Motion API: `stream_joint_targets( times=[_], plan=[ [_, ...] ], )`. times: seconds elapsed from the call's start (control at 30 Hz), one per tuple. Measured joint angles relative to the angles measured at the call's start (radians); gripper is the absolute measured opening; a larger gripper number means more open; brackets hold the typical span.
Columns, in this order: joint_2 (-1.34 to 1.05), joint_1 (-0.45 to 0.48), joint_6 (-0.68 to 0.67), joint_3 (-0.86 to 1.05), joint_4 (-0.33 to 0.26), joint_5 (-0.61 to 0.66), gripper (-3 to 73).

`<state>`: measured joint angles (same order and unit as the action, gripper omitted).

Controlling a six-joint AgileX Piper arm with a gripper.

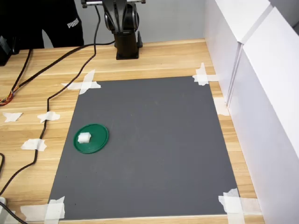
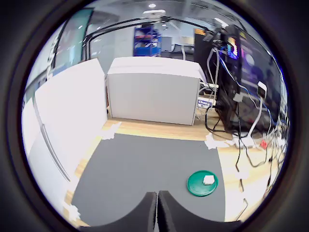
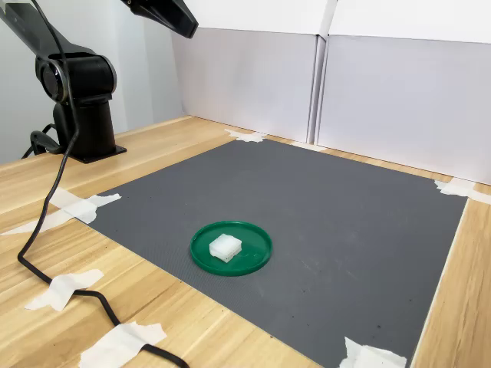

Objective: Grasp a white terminal and put it on the green lid.

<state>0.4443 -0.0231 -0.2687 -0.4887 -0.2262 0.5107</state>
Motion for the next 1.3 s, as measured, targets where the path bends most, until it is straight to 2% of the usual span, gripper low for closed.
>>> stream_joint_targets(
  times=[0.2, 0.57, 0.87, 1.3],
  plan=[
    [-0.069, 0.000, 0.099, 0.029, -0.001, -0.001, -1.6],
    [-0.266, 0.000, 0.109, 0.139, -0.002, 0.000, -1.6],
    [-0.449, 0.000, 0.110, 0.208, -0.002, 0.051, -1.6],
    [-0.456, 0.000, 0.110, 0.248, -0.002, 0.051, -1.6]
  ],
)
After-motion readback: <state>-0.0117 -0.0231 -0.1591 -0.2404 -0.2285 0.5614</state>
